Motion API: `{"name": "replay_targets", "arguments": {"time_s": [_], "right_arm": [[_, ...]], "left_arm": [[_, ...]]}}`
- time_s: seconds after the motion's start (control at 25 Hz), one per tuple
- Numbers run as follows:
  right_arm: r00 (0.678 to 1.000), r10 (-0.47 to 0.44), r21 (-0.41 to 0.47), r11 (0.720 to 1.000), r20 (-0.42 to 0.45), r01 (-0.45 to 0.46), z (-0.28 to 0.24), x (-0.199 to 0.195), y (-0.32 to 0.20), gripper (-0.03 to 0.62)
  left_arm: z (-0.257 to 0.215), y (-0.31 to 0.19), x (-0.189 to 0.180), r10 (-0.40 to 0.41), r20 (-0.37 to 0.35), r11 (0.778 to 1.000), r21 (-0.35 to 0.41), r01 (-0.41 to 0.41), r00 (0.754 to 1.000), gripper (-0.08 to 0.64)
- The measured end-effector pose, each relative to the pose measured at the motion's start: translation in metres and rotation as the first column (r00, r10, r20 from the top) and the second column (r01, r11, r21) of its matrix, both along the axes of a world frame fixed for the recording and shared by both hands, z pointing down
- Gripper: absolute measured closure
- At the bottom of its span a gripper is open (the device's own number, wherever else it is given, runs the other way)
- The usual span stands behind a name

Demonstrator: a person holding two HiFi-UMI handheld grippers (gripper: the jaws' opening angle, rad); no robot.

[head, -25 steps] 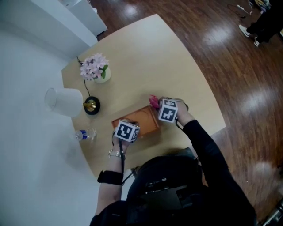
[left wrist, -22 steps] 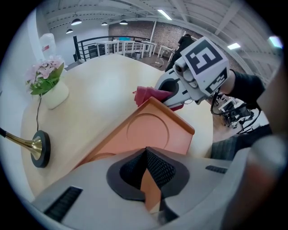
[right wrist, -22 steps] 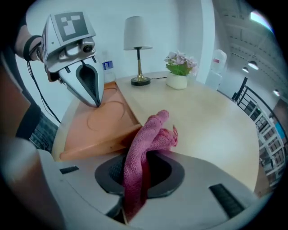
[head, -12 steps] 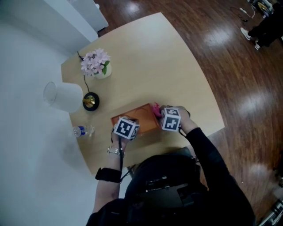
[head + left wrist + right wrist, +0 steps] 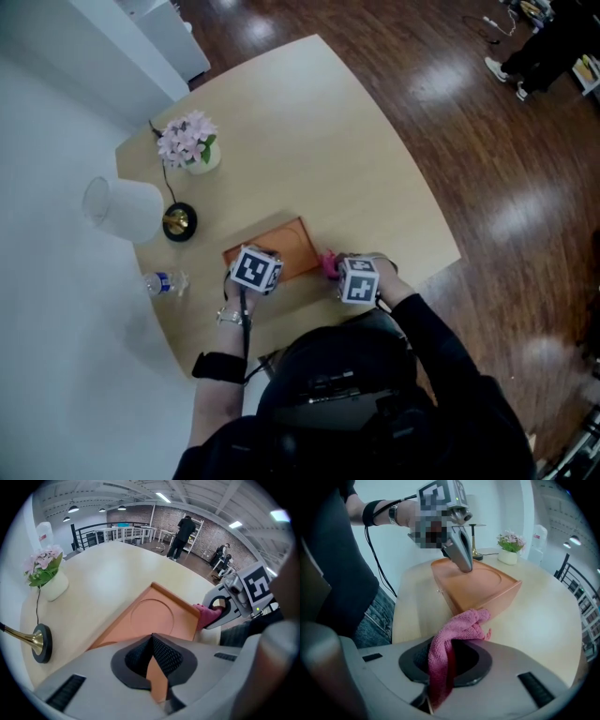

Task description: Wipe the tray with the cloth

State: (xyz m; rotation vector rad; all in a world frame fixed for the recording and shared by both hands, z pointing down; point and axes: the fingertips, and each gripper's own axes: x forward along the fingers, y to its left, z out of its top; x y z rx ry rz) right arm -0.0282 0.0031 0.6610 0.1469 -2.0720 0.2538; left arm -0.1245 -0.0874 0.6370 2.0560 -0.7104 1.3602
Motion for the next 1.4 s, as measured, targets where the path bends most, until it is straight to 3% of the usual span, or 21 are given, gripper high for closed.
{"name": "replay_targets", "arguments": {"time_s": [0.16,0.28,0.4,0.48,0.56,0.72,0.84,1.0,1.12,1.2,1.28,1.4], "right_arm": [[0.995,0.073,-0.025,0.997,0.073,-0.071,-0.023,-0.013,0.018,0.528],[0.965,0.23,-0.029,0.973,0.127,-0.228,-0.045,-0.017,0.008,0.527],[0.873,0.449,-0.06,0.893,0.192,-0.446,-0.07,-0.016,-0.018,0.525],[0.791,0.572,-0.114,0.819,0.216,-0.562,-0.08,-0.016,-0.033,0.525],[0.744,0.631,-0.152,0.775,0.22,-0.613,-0.086,-0.026,-0.043,0.525],[0.753,0.62,-0.179,0.784,0.218,-0.594,-0.093,-0.078,-0.059,0.52],[0.763,0.6,-0.189,0.8,0.243,-0.569,-0.098,-0.131,-0.073,0.52],[0.76,0.595,-0.14,0.803,0.262,-0.58,-0.097,-0.191,-0.099,0.52],[0.78,0.578,-0.122,0.815,0.24,-0.567,-0.084,-0.227,-0.108,0.518],[0.807,0.564,-0.123,0.826,0.173,-0.551,-0.063,-0.238,-0.102,0.517],[0.82,0.563,-0.089,0.826,0.102,-0.556,-0.048,-0.232,-0.099,0.517],[0.81,0.583,-0.033,0.813,0.063,-0.582,-0.041,-0.211,-0.104,0.517]], "left_arm": [[0.0,0.0,0.005,0.017,-0.027,0.999,0.031,-0.016,0.999,0.555],[0.0,0.002,0.005,-0.014,-0.054,0.998,0.054,0.017,0.998,0.555],[-0.012,0.009,-0.012,-0.126,-0.108,0.986,0.096,0.137,0.986,0.555],[-0.031,0.016,-0.033,-0.209,-0.153,0.959,0.16,0.233,0.966,0.555],[-0.047,0.025,-0.056,-0.29,-0.193,0.922,0.207,0.328,0.937,0.555],[-0.052,0.05,-0.101,-0.419,-0.23,0.866,0.191,0.463,0.879,0.555],[-0.051,0.061,-0.122,-0.451,-0.232,0.851,0.18,0.494,0.862,0.555],[-0.05,0.07,-0.141,-0.483,-0.228,0.836,0.168,0.523,0.846,0.555],[-0.049,0.073,-0.149,-0.494,-0.226,0.831,0.16,0.532,0.84,0.555],[-0.048,0.075,-0.153,-0.494,-0.221,0.833,0.157,0.531,0.841,0.555],[-0.048,0.074,-0.154,-0.487,-0.217,0.838,0.156,0.523,0.846,0.555],[-0.047,0.07,-0.149,-0.47,-0.221,0.848,0.156,0.506,0.855,0.555]]}}
